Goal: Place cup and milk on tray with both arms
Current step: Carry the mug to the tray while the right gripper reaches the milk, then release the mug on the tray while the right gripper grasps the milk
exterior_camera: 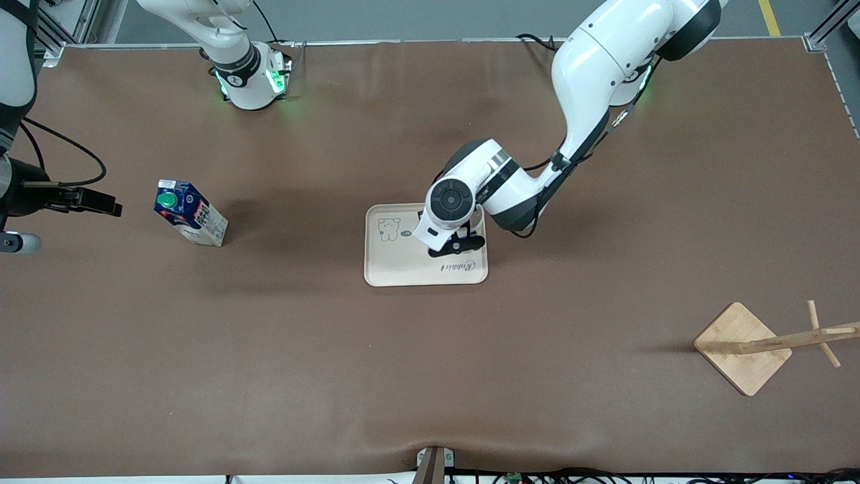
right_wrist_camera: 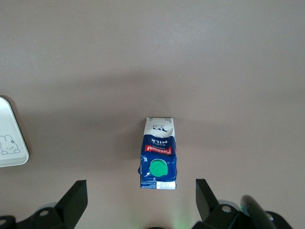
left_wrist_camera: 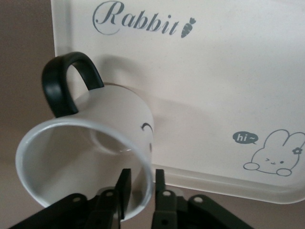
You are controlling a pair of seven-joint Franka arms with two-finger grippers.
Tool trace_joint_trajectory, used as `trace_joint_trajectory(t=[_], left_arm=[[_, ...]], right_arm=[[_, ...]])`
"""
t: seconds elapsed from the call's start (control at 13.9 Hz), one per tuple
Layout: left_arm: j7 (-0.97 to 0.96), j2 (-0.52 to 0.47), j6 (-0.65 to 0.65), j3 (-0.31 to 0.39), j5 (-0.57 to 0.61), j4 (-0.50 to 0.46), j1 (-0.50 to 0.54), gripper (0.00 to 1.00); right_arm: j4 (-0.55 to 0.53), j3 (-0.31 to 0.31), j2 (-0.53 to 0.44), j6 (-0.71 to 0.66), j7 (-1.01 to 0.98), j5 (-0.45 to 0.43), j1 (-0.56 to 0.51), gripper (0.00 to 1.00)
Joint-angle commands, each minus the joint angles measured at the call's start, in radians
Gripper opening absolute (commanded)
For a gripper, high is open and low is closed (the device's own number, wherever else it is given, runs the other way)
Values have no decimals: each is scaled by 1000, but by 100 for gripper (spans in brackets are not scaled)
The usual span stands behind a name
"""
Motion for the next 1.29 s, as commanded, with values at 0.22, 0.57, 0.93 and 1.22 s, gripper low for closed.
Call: trace_joint_trajectory(t=[0.22,0.57,0.93,1.22], left_arm=[[12,-6,-41,12,-5,55,-16,100],[12,-70,-215,10,-5,155,20,100],[99,-222,-289,12,0,153,184,100],[217,-280,-310,17,18,148,309,100]], right_arm=[[-7,9,101,-24,-20,-9,-57,100],[-184,11,78,54,-19,-14,-80,100],[-418,17,-26,226,-19,-14,-62,100],[-506,18,-65,275,-16,-14,-26,100]])
